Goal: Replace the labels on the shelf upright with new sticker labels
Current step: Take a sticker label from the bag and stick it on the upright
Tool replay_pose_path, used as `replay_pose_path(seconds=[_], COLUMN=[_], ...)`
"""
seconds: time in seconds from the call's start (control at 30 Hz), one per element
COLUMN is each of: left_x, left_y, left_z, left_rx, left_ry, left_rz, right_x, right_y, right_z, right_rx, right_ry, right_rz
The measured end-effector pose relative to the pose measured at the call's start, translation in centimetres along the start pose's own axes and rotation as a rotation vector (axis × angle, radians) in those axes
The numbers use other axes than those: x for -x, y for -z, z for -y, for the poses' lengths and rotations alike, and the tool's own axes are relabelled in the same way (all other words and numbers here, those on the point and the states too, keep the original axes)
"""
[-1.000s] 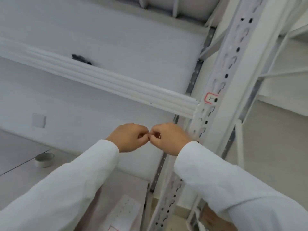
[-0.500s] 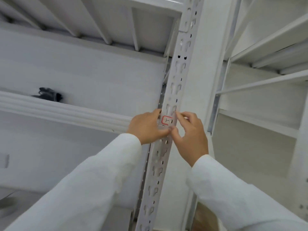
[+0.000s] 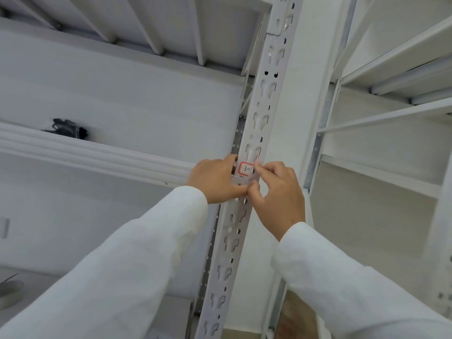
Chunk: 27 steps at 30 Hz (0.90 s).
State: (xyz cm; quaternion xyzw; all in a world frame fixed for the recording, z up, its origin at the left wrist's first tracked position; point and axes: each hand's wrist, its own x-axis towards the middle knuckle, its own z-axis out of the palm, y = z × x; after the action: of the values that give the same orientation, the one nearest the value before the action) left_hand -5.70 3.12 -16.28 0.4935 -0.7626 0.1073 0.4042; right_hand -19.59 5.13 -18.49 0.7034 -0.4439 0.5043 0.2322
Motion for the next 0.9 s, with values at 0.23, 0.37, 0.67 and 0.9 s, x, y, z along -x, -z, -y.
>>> replay_pose_path(seconds=[0.23,0.37,0.67,0.9], left_x=[0.0,0.0,-0.3,-0.2], left_y=[0.1,0.1,-0.1,0.1], left_z=[-0.3,-0.3,0.0,0.0], left_rx=[0.011,0.005,-0.029,-0.043], left_ry=[0.025,0.005,0.001,-0.029], left_rz=[0.003,0.003,0.025,0.027], right_x=[-0.9,-1.5,-2.1,-2.6], right_y=[0.3,0.4,0.5,0.5], right_z=[0.4,0.5,0.8,1.0], right_rx=[-0.094,-0.081,-0.005,0.073], right_ry=[-0.158,-0.177,-0.18,-0.161], right_rz=[0.044,0.046,0.041,-0.017])
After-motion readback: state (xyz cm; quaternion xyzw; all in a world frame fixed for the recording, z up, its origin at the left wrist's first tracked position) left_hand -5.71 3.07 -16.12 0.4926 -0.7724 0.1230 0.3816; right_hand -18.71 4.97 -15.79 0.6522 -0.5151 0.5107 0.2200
